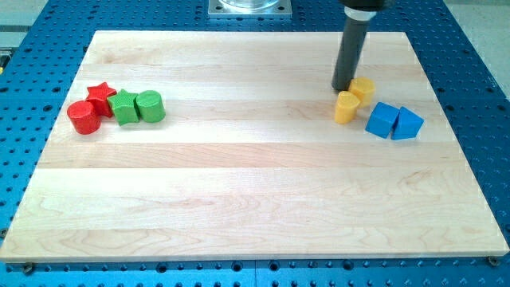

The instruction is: Move the yellow hexagon to the top left of the blue cube

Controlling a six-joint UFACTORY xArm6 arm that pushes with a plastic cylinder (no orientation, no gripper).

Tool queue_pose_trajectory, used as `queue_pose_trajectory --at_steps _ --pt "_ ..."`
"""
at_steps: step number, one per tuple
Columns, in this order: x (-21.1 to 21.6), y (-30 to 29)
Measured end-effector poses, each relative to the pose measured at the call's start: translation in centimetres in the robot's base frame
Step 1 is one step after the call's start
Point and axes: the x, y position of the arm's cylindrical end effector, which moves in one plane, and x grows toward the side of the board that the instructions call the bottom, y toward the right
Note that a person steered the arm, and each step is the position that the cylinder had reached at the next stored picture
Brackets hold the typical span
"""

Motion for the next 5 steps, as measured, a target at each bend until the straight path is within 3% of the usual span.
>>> queue_pose_trajectory --at_steps 1,3,4,5 --pt "1.9 0.7" --pt "0.3 -4.8" --pt "3.5 -3.1" --pt "3.1 -2.9"
